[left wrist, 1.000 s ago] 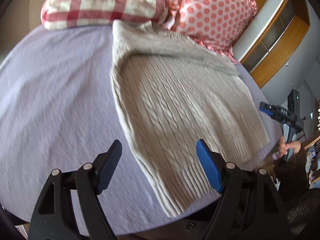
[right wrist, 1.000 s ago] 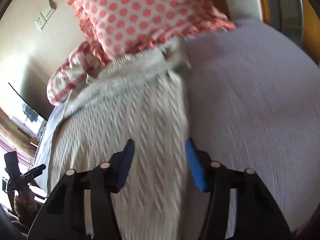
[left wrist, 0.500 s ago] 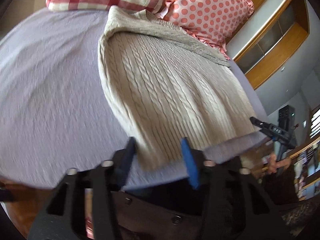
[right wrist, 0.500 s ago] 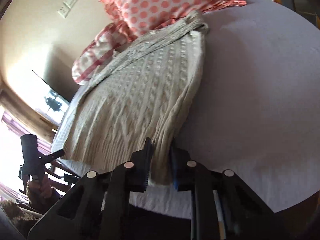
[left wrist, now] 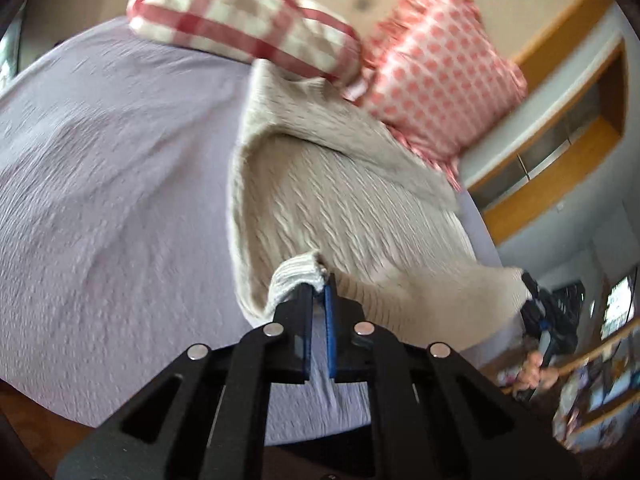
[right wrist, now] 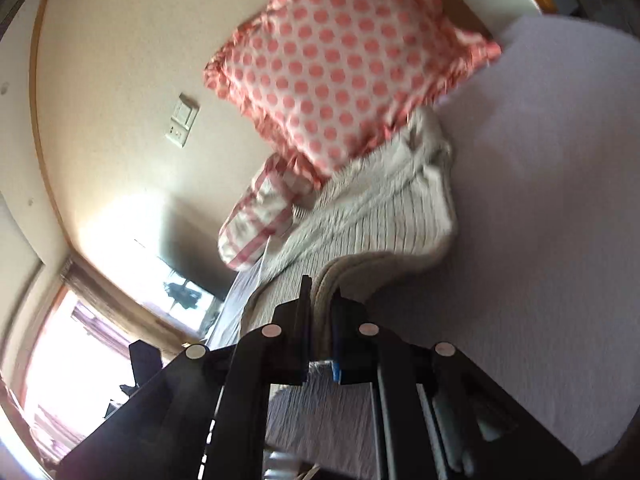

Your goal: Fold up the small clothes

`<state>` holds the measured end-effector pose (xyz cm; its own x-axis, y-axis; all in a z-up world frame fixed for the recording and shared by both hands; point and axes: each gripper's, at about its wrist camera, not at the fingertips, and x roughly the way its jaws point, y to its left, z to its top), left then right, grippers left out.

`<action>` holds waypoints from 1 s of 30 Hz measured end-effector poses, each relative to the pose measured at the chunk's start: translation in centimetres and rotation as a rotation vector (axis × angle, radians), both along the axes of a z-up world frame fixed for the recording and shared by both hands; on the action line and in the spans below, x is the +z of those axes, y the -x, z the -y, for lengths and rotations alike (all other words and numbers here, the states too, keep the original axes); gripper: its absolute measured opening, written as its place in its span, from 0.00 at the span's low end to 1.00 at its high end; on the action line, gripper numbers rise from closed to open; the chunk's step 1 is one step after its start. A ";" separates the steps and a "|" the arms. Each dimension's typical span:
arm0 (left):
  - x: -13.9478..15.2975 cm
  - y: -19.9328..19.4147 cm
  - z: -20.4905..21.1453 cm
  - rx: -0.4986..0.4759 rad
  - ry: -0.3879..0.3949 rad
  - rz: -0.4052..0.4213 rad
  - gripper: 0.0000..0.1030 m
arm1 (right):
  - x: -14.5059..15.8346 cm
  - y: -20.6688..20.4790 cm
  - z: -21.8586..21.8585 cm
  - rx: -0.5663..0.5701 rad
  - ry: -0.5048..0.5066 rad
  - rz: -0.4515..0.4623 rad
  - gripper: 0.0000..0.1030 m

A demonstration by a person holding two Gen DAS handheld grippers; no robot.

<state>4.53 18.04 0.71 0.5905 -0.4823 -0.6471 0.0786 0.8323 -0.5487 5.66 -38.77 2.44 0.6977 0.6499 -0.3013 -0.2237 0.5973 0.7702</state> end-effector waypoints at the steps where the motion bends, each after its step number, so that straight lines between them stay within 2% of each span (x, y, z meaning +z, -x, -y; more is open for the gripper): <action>1: -0.1 -0.1 -0.4 0.009 0.014 -0.005 0.05 | 0.2 -0.1 0.0 -0.002 0.002 0.001 0.08; 6: 0.5 -0.2 -1.3 0.046 0.040 0.022 0.04 | -0.1 -0.2 0.7 -0.012 -0.039 0.007 0.08; 10: 2.7 -0.7 -1.1 0.040 0.013 0.083 0.04 | -0.2 -0.7 0.8 -0.011 -0.065 0.009 0.08; 18: 5.2 -1.9 -1.1 0.041 0.016 0.157 0.04 | 1.0 -1.6 1.4 -0.019 -0.076 0.036 0.08; 21: 8.1 -5.2 0.0 0.033 -0.056 0.216 0.04 | 3.3 -4.4 0.8 -0.014 -0.061 0.080 0.08; 23: 9.7 -7.9 0.9 0.036 -0.113 0.253 0.04 | 5.2 -7.4 0.1 -0.027 -0.044 0.125 0.08; 25: 10.8 -11.0 1.8 0.052 -0.167 0.275 0.04 | 6.0 -10.7 -0.3 -0.045 -0.044 0.133 0.08; 28: 10.7 -16.9 3.0 0.091 -0.219 0.254 0.04 | 5.1 -17.3 -0.8 -0.110 -0.020 0.066 0.08; 30: 9.3 -21.1 3.3 0.114 -0.235 0.208 0.04 | 3.7 -21.3 -1.0 -0.152 0.006 0.009 0.08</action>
<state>25.64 14.70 9.98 0.7630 -0.2572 -0.5930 0.0678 0.9442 -0.3223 26.94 -37.77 6.11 0.7904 0.5349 -0.2984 -0.1375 0.6297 0.7646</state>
